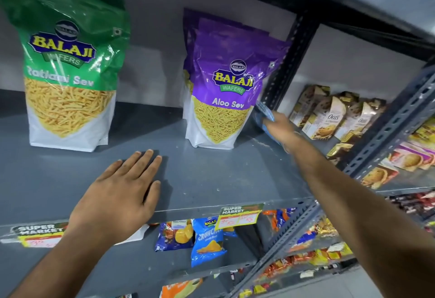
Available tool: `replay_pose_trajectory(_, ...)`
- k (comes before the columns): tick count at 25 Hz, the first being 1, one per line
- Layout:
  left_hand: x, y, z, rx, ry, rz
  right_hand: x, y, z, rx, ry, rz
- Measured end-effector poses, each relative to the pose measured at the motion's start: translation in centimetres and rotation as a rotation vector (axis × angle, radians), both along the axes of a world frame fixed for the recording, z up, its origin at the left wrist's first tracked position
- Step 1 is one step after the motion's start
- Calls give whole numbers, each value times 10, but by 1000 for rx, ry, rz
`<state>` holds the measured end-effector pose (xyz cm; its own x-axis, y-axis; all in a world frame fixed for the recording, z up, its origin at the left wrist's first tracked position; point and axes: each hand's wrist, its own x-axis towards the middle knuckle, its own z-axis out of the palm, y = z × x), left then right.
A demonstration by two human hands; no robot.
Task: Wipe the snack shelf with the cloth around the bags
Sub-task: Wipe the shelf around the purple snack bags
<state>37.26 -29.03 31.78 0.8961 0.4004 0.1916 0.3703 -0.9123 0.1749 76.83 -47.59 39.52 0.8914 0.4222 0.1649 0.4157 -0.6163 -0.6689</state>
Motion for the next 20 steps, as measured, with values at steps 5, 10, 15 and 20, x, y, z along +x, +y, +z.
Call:
replay_pose_trajectory(5, 0, 1, -2, 9, -5, 14, 29, 43, -12, -204, -82, 104)
replay_pose_trajectory(10, -1, 0, -1, 21, 2, 16, 35, 45, -26, -215, -14, 156)
replay_pose_trajectory(15, -1, 0, -2, 1, -10, -3, 33, -6, -45, -198, 69, 154)
replay_pose_trajectory(20, 0, 2, -2, -4, -7, -6, -75, -52, -21, -200, 52, 190)
